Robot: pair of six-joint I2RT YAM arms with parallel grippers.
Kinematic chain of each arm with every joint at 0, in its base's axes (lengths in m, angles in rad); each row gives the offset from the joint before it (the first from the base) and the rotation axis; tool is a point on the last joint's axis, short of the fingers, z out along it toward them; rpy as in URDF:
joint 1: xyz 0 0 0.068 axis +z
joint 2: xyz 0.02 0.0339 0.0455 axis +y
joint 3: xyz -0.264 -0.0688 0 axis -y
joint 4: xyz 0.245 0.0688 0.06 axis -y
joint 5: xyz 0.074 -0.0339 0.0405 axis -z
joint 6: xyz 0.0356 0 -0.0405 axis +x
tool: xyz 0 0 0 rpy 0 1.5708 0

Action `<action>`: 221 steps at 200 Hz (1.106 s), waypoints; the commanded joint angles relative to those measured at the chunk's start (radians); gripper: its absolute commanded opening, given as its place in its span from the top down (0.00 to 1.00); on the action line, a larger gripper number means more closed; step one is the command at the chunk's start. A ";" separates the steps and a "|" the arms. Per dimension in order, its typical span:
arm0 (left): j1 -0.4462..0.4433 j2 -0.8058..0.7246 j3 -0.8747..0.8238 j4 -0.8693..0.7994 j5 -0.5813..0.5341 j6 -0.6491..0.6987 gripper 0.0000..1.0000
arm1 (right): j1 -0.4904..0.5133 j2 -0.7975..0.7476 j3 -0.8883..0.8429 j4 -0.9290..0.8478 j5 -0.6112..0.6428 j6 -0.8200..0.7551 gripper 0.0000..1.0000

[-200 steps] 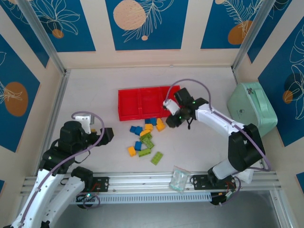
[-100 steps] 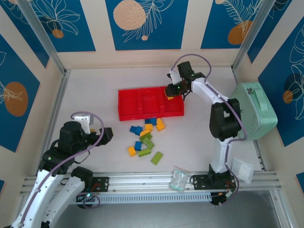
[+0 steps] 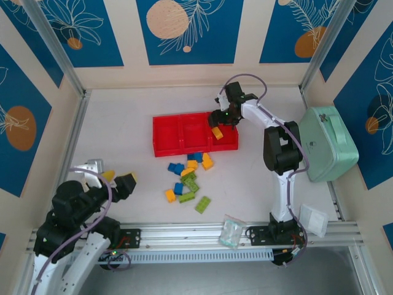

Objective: Sort the legos into containers by color
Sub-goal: Place the lego in the container, then pick up the lego from the center of the table.

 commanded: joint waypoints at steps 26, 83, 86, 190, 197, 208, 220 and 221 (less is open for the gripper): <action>-0.005 0.114 -0.019 0.066 0.211 0.028 0.01 | 0.053 -0.146 0.026 -0.169 0.084 0.115 0.16; -0.005 0.286 -0.004 0.052 0.132 0.021 0.01 | 0.142 -0.390 -0.230 -0.172 0.077 0.279 0.12; -0.005 0.295 -0.002 0.052 0.130 0.031 0.01 | 0.149 -0.397 -0.248 -0.168 0.077 0.287 0.12; -0.005 0.359 -0.043 0.069 0.056 0.103 0.01 | 0.287 -0.355 -0.532 0.015 0.094 0.180 0.13; -0.005 0.363 -0.044 0.069 0.053 0.104 0.01 | 0.296 -0.341 -0.523 0.012 0.108 0.160 0.13; -0.005 0.369 -0.043 0.067 0.051 0.103 0.01 | 0.312 -0.314 -0.505 0.003 0.121 0.126 0.13; -0.005 0.378 -0.042 0.066 0.057 0.103 0.01 | 0.326 -0.288 -0.487 -0.007 0.133 0.095 0.14; -0.005 0.379 -0.042 0.066 0.057 0.103 0.01 | 0.327 -0.286 -0.485 -0.008 0.134 0.093 0.14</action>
